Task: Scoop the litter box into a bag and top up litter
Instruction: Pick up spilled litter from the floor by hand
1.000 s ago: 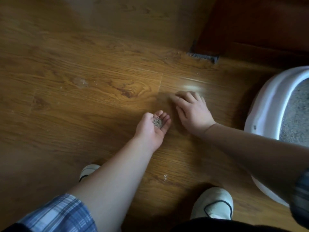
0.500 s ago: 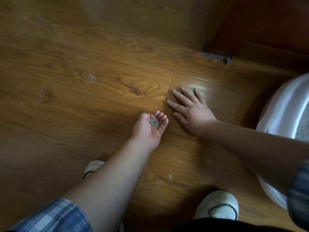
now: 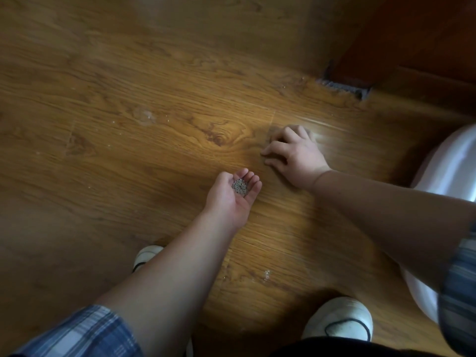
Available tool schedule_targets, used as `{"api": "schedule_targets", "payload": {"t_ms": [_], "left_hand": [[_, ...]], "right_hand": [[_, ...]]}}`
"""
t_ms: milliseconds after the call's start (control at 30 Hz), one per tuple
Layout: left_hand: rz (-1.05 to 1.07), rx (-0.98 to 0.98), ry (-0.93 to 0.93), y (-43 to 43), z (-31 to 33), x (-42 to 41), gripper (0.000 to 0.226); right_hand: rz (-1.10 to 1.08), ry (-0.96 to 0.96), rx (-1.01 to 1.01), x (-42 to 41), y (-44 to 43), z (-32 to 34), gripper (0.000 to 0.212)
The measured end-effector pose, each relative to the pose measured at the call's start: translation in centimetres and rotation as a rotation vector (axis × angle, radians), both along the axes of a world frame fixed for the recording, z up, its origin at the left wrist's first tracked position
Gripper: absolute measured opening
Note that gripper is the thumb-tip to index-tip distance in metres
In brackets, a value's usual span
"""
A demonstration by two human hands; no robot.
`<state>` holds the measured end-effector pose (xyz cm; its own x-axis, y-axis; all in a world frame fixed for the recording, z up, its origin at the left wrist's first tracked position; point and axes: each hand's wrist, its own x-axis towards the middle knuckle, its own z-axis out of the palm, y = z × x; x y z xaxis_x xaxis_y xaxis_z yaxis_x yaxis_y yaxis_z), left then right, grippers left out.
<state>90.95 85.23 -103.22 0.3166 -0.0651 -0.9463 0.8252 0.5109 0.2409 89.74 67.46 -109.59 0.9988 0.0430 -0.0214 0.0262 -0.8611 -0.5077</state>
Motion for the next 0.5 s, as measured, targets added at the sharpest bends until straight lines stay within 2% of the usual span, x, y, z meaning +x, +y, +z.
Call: {"api": "schedule_targets", "payload": {"t_ms": [133, 333, 433, 500], "left_hand": [[0.004, -0.018, -0.005, 0.0, -0.1, 0.0, 0.027], [-0.006, -0.011, -0.002, -0.4, -0.4, 0.3, 0.029], [-0.016, -0.003, -0.008, -0.6, -0.3, 0.4, 0.030], [-0.027, 0.004, -0.001, -0.9, -0.2, 0.4, 0.030]], "right_hand": [[0.058, -0.039, -0.032, 0.7, -0.2, -0.1, 0.010], [0.160, -0.069, -0.131, 0.9, 0.0, -0.1, 0.021], [0.214, -0.069, -0.264, 1.4, 0.3, 0.1, 0.020], [0.176, -0.037, -0.330, 1.9, 0.8, 0.6, 0.021]]}}
